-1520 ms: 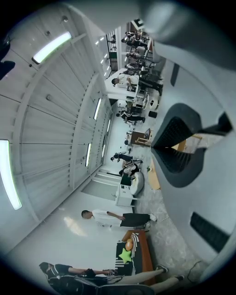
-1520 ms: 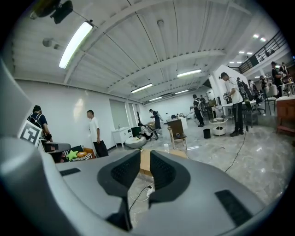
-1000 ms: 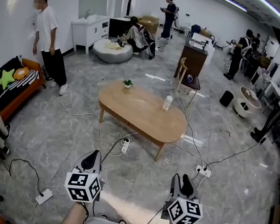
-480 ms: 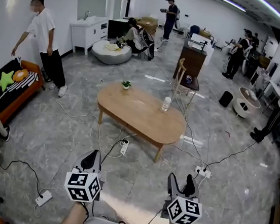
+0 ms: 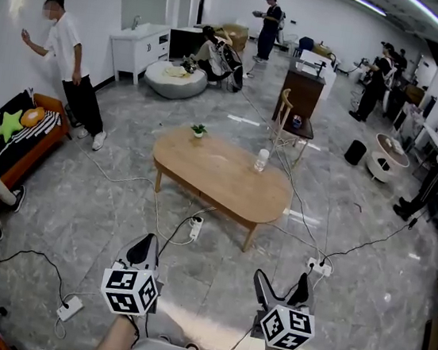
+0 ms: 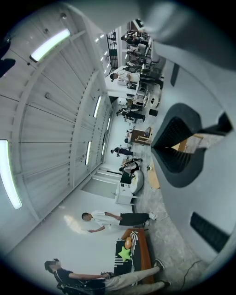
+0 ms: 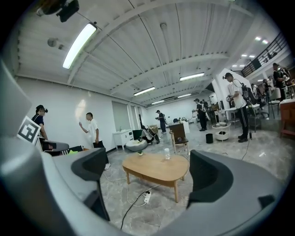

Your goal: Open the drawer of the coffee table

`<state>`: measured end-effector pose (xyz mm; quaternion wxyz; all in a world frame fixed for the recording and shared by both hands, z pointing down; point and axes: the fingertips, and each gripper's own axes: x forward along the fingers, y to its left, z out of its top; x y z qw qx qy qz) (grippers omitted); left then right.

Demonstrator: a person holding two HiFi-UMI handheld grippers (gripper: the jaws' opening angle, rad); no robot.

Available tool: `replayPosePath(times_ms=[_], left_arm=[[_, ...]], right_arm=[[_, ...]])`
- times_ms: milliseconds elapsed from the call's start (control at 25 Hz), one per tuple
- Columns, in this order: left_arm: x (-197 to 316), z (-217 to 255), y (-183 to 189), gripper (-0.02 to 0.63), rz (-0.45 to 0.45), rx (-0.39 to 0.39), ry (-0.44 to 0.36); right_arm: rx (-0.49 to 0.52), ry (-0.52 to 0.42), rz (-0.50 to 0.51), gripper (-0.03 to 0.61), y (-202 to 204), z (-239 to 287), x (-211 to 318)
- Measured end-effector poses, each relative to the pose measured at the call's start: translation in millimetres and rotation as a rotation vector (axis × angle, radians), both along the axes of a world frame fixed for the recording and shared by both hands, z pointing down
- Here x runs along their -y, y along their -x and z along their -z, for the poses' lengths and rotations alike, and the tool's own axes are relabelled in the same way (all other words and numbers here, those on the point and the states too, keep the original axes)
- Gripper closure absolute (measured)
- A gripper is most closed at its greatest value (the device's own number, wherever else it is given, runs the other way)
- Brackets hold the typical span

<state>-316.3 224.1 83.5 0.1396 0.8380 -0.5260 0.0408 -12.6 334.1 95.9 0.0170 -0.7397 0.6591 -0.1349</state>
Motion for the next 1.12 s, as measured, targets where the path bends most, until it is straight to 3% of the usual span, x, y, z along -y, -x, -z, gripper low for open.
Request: replayPosePath(times_ms=[120,680,1120], left_arm=[[0,-1,0,0.620,0.002,0.002,0.001],[-3,-7,-7,0.620,0.022,0.017,0.014],[11,-15,-44,0.620,-0.012,0.076,0.037]], right_arm=[[-0.016,-0.001,-0.002,-0.009,1,-1,1],[-0.002,0.014,-0.009,-0.009,-18,-9,-5],[0.072,0.036,-0.053,-0.009,-58,-30,5]])
